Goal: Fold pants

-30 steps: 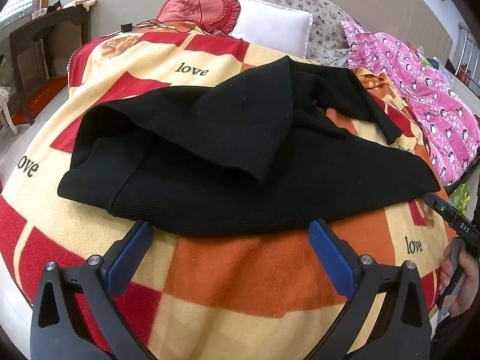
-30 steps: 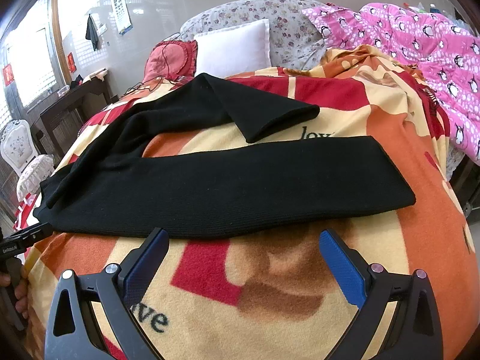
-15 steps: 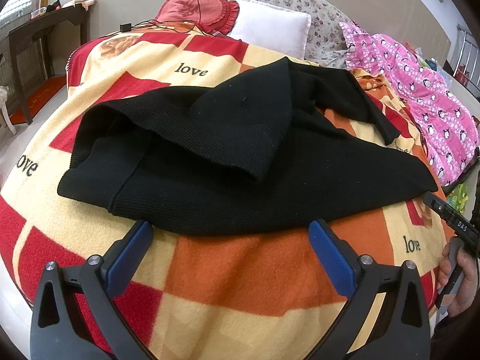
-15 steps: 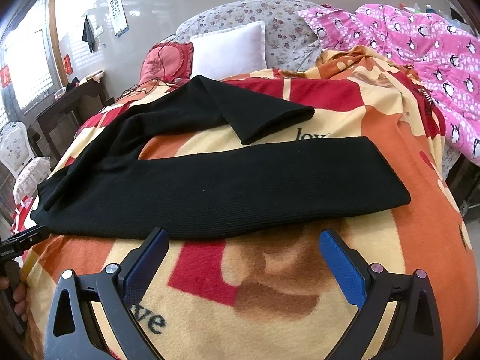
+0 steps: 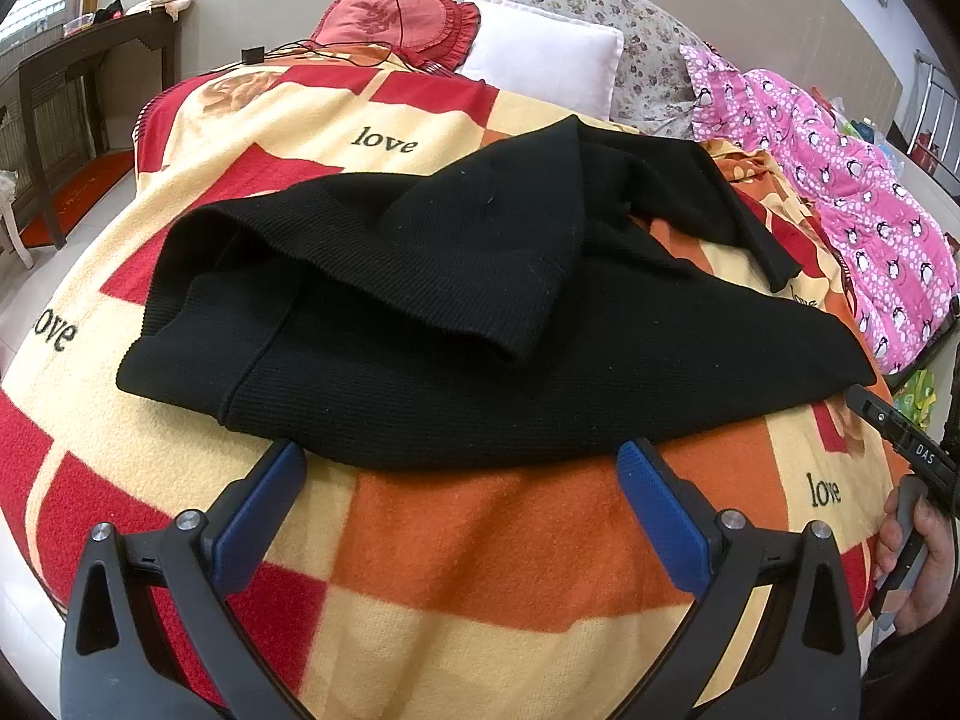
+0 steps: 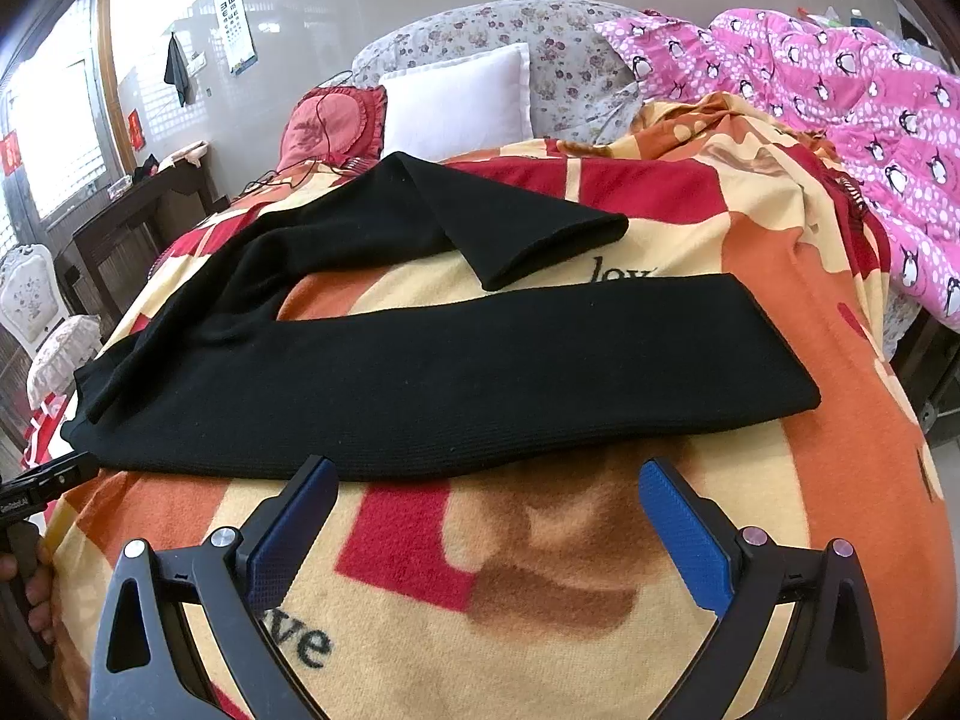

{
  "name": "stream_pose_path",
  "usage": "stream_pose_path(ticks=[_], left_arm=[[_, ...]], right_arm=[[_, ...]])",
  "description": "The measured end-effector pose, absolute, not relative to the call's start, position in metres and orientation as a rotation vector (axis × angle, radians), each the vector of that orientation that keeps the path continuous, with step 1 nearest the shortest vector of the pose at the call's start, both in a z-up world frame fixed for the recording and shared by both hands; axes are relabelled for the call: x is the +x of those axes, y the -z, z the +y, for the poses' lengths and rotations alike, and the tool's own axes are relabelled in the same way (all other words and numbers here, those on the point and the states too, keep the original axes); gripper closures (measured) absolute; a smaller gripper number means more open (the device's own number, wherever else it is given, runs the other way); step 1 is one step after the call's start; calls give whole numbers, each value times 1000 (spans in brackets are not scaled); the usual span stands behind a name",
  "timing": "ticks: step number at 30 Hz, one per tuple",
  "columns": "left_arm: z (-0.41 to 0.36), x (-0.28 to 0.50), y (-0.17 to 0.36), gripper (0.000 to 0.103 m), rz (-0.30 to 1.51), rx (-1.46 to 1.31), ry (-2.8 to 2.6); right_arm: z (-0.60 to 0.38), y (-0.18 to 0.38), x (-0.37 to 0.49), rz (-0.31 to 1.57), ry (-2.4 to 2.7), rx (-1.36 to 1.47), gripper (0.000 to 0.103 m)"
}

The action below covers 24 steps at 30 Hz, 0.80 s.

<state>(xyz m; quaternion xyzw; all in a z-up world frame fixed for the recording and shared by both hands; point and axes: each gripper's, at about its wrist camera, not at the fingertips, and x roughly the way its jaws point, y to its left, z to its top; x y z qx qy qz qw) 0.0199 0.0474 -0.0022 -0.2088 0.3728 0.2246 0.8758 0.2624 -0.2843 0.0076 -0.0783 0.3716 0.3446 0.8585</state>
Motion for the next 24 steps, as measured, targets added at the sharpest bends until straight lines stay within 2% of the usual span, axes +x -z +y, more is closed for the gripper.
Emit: stream_pose_path(ticks=[24], left_arm=[[47, 20, 2, 0, 778, -436, -469]], right_arm=[[-285, -10, 260, 761, -739, -165, 3]])
